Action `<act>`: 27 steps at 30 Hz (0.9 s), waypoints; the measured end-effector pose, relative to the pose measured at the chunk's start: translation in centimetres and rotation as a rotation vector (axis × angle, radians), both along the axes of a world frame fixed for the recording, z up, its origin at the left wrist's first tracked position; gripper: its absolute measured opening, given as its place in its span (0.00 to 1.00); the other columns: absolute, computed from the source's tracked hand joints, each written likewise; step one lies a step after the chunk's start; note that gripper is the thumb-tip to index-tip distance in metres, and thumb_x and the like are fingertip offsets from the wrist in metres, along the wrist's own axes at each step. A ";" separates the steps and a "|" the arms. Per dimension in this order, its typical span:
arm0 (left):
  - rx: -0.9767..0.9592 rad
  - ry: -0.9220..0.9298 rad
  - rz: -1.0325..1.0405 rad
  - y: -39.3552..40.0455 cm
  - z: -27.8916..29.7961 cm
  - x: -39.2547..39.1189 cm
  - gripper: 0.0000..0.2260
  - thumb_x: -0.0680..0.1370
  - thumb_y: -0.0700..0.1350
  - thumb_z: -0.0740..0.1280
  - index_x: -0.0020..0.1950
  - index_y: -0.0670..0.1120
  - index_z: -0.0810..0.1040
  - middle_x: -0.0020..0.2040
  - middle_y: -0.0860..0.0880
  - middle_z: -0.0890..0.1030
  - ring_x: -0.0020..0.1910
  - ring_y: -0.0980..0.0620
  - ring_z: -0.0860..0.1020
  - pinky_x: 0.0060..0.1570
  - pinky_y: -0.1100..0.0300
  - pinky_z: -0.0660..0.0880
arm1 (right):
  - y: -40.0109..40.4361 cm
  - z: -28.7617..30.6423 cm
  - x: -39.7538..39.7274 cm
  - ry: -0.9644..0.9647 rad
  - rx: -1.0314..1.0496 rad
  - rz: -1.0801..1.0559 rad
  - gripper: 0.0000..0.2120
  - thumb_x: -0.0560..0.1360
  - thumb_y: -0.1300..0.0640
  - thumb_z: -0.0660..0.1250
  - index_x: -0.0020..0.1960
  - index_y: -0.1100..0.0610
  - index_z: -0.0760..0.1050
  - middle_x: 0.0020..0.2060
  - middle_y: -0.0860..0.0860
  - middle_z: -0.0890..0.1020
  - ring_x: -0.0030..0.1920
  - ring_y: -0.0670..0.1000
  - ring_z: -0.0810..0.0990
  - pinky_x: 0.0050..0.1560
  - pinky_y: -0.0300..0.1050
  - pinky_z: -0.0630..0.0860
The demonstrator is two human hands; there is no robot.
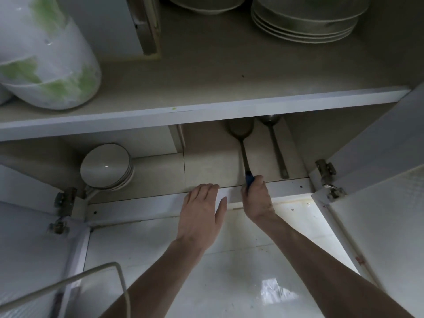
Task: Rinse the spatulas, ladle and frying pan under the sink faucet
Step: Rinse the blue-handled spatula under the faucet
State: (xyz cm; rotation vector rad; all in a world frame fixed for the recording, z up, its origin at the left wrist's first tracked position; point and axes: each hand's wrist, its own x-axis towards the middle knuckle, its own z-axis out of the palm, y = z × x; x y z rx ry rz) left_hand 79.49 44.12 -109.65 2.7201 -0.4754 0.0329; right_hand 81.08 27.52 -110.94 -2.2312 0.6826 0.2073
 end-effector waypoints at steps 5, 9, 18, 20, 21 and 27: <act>-0.243 0.272 0.179 -0.4 5.9 -4.3 0.18 0.84 0.55 0.59 0.71 0.50 0.77 0.63 0.54 0.81 0.64 0.53 0.76 0.63 0.56 0.74 | 0.1 6.2 -6.6 -0.021 0.059 0.081 0.12 0.85 0.56 0.59 0.62 0.65 0.69 0.50 0.59 0.78 0.47 0.60 0.79 0.43 0.47 0.69; -0.454 0.525 0.419 -0.9 12.7 -7.9 0.16 0.83 0.54 0.61 0.67 0.52 0.78 0.56 0.55 0.82 0.56 0.54 0.80 0.58 0.55 0.77 | -0.1 13.7 -13.0 0.029 0.093 0.173 0.08 0.85 0.57 0.60 0.59 0.61 0.68 0.46 0.55 0.76 0.40 0.55 0.76 0.40 0.48 0.68; -0.729 0.899 0.780 -1.6 28.2 -14.1 0.12 0.83 0.49 0.65 0.59 0.44 0.82 0.54 0.47 0.85 0.54 0.47 0.83 0.52 0.58 0.77 | 0.6 31.8 -25.0 0.121 0.100 0.380 0.04 0.84 0.56 0.61 0.56 0.54 0.66 0.44 0.50 0.75 0.35 0.46 0.71 0.35 0.42 0.66; -0.818 0.939 0.847 -1.8 32.5 -14.3 0.10 0.83 0.46 0.65 0.56 0.42 0.82 0.50 0.47 0.85 0.50 0.46 0.84 0.50 0.55 0.79 | 0.9 35.5 -26.8 0.113 0.098 0.417 0.05 0.85 0.56 0.61 0.58 0.57 0.68 0.45 0.49 0.74 0.34 0.45 0.71 0.36 0.41 0.64; -0.860 0.959 0.891 -1.8 34.7 -14.4 0.08 0.83 0.45 0.66 0.53 0.42 0.82 0.47 0.47 0.85 0.47 0.47 0.84 0.49 0.55 0.80 | 1.0 37.2 -27.5 0.117 0.095 0.430 0.07 0.85 0.56 0.61 0.60 0.58 0.69 0.46 0.49 0.74 0.34 0.46 0.71 0.36 0.41 0.64; -1.114 1.095 1.195 -0.8 45.8 -16.8 0.07 0.77 0.39 0.76 0.52 0.39 0.82 0.47 0.42 0.87 0.42 0.47 0.86 0.43 0.60 0.84 | 1.2 47.4 -30.9 0.133 0.116 0.437 0.12 0.85 0.52 0.60 0.65 0.57 0.68 0.51 0.48 0.75 0.39 0.52 0.76 0.40 0.48 0.72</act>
